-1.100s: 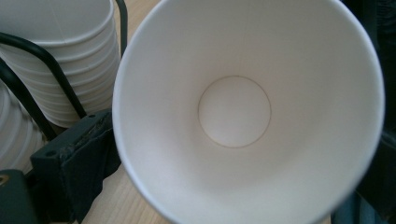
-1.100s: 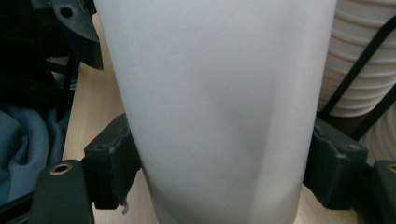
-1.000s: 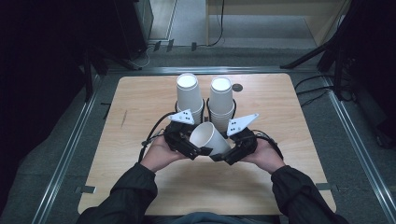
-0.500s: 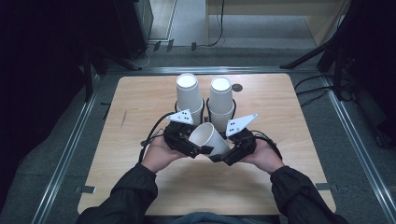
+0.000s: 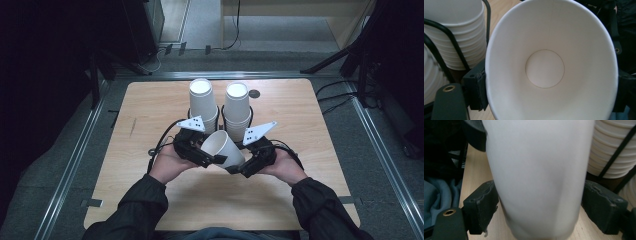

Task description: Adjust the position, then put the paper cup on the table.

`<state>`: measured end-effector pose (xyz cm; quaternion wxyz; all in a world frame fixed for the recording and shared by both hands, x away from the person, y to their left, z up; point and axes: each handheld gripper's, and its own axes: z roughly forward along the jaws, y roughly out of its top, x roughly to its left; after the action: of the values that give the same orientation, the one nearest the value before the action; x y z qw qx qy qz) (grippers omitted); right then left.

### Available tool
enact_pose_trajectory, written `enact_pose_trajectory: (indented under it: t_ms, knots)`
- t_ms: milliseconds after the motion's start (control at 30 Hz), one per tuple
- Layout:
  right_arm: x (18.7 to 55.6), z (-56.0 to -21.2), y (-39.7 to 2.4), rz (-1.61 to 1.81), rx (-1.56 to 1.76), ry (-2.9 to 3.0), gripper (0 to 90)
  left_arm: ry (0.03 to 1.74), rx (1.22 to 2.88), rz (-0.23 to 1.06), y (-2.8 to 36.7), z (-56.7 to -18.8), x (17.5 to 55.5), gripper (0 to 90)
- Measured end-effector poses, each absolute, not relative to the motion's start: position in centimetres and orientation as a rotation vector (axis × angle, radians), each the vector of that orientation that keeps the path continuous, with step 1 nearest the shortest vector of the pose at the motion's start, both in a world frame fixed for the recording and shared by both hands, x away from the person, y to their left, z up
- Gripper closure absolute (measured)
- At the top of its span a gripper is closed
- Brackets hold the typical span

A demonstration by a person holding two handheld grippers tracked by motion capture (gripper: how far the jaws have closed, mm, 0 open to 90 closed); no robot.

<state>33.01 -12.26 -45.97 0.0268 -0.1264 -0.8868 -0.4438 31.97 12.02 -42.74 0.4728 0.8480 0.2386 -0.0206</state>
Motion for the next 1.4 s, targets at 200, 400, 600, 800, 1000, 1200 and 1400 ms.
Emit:
enact_pose_trajectory:
  t_ms: [200, 400, 600, 800, 1000, 1200, 1400]
  knots:
    - [33.1, -45.8, -13.0, -1.357, -0.386, -2.734, 16.0, 0.558, 2.091, -0.044, 12.5, -42.6, 31.9, 14.7]
    - [32.8, -45.8, -14.0, -1.343, -0.414, -2.761, 16.0, 0.551, 2.147, -0.005, 12.6, -42.9, 32.0, 14.6]
    - [32.7, -45.9, -14.6, -1.356, -0.463, -2.755, 16.7, 0.533, 2.170, -0.003, 12.7, -43.3, 32.0, 14.4]
    - [32.7, -46.2, -14.8, -1.346, -0.529, -2.775, 16.7, 0.533, 2.208, 0.027, 12.8, -43.7, 32.1, 14.4]
    - [32.8, -46.5, -15.2, -1.354, -0.553, -2.798, 20.4, 0.538, 2.223, 0.051, 13.4, -44.1, 32.2, 14.2]
    - [33.1, -46.7, -15.7, -1.355, -0.586, -2.817, 21.0, 0.579, 2.237, 0.044, 14.6, -44.6, 32.6, 14.2]
    - [33.5, -46.7, -15.8, -1.354, -0.605, -2.821, 21.0, 0.616, 2.251, 0.057, 15.8, -44.7, 32.7, 14.2]
